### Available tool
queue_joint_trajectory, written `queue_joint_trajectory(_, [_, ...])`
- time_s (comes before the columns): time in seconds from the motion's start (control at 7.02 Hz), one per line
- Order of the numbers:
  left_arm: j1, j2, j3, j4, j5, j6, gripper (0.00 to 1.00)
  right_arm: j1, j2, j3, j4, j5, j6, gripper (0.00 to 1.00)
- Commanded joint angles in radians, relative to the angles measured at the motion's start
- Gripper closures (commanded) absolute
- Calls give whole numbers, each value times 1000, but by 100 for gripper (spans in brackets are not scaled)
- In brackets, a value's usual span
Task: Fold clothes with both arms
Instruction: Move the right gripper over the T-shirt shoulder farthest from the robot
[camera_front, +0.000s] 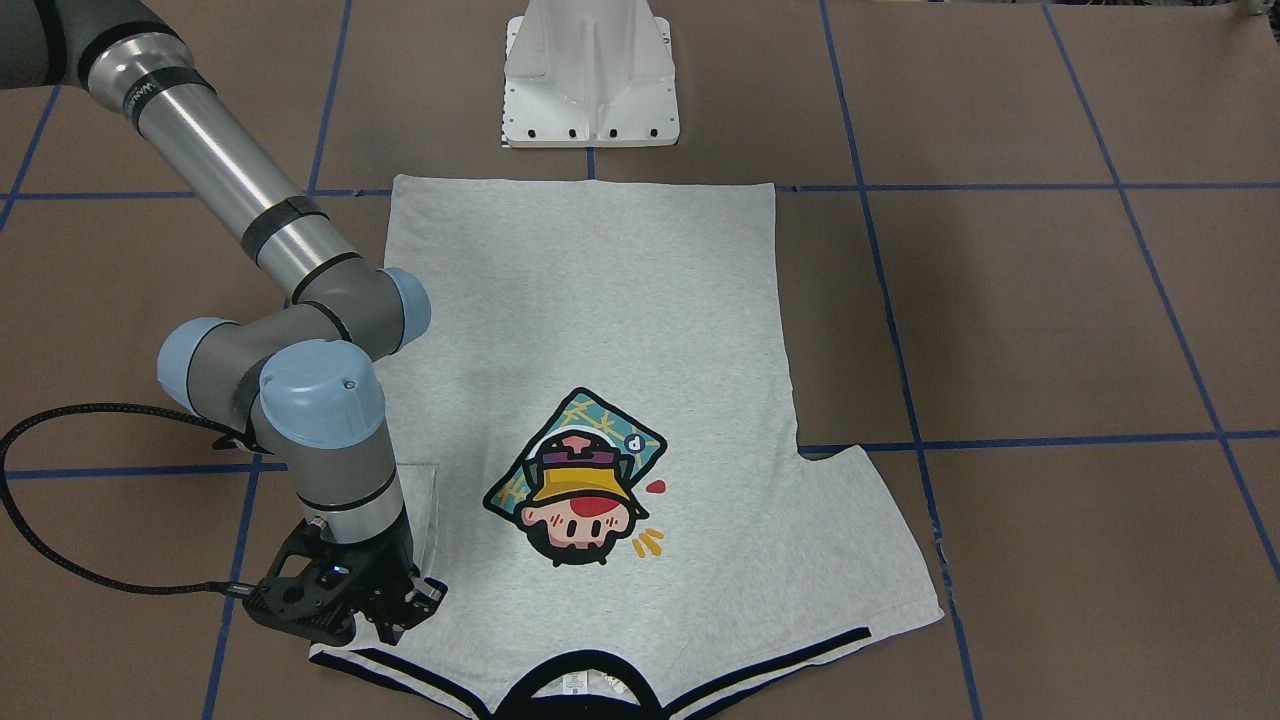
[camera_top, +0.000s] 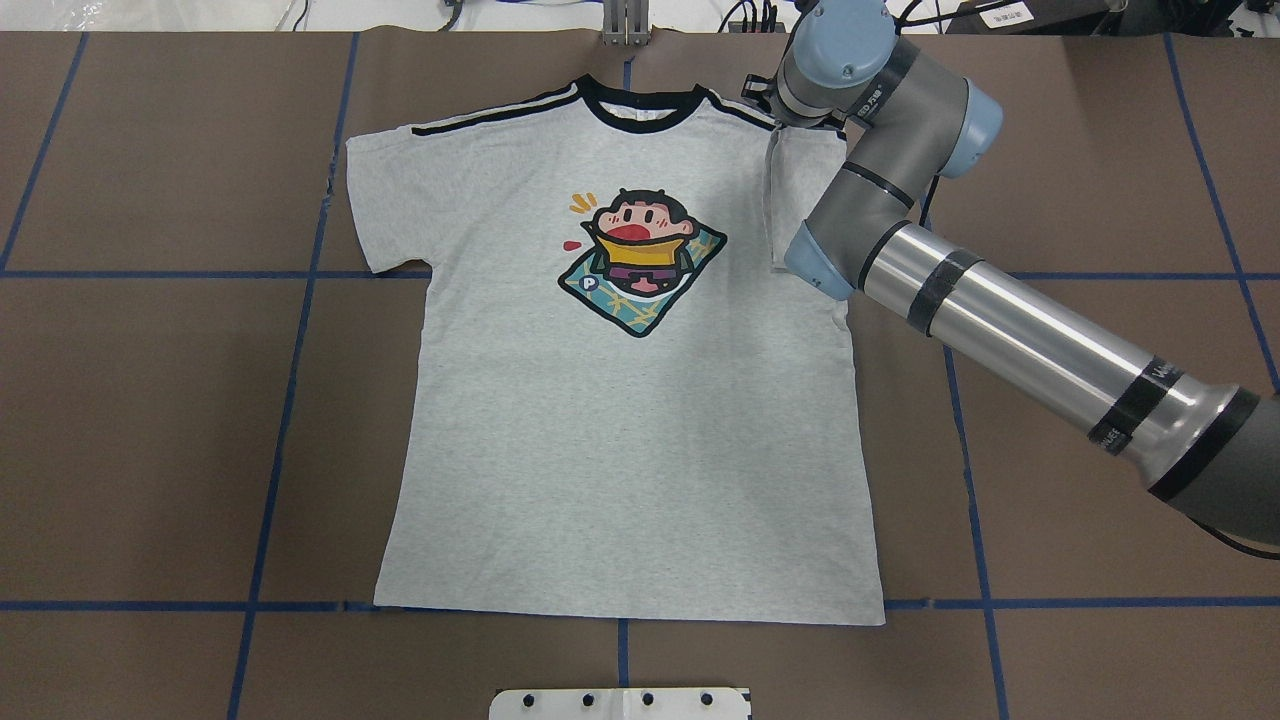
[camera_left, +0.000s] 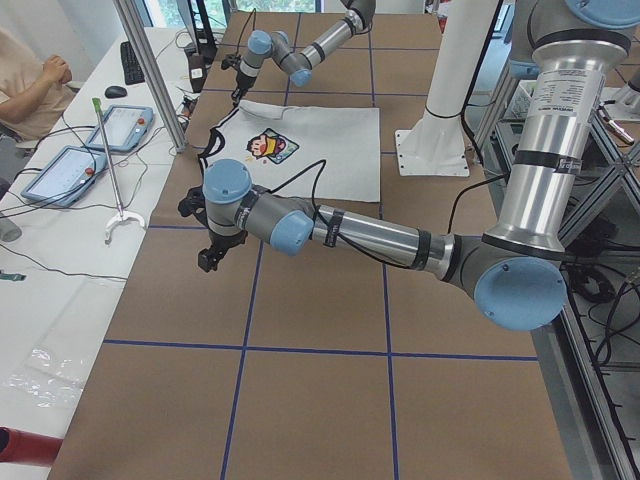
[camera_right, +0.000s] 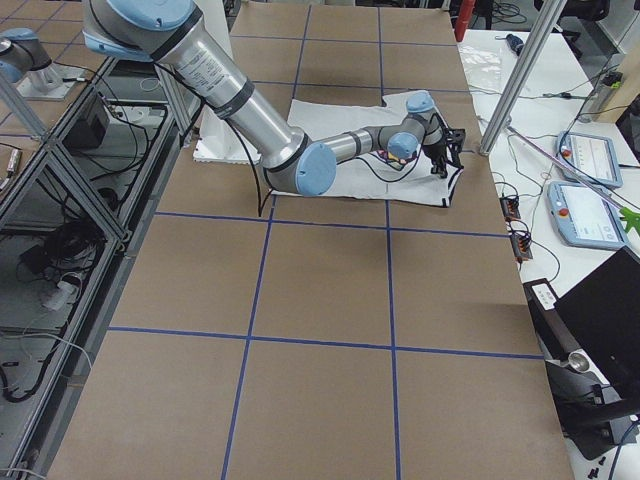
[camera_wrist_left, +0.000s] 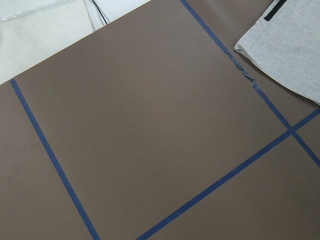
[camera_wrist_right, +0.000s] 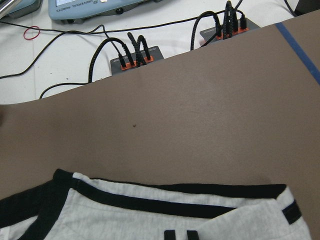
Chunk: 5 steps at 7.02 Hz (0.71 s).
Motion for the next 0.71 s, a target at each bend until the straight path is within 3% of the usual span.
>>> queue_joint_trajectory(0.0, [3,-4,-6,0,5,-3,0,-20,-6,24,44,2,-32,0])
queue_joint_trajectory(0.14, [7,-29,26,-1,14,1,0,-19,-29,72,43,6,-29,0])
queue_joint_trajectory(0.43, [24,-162,220,-82,21,-2,0,-13,-130,265,37,66,-20,0])
queue_joint_trajectory(0.57, [111,-184,271,-245,26,-35,0,-11,-174,323,35,83,-15,0])
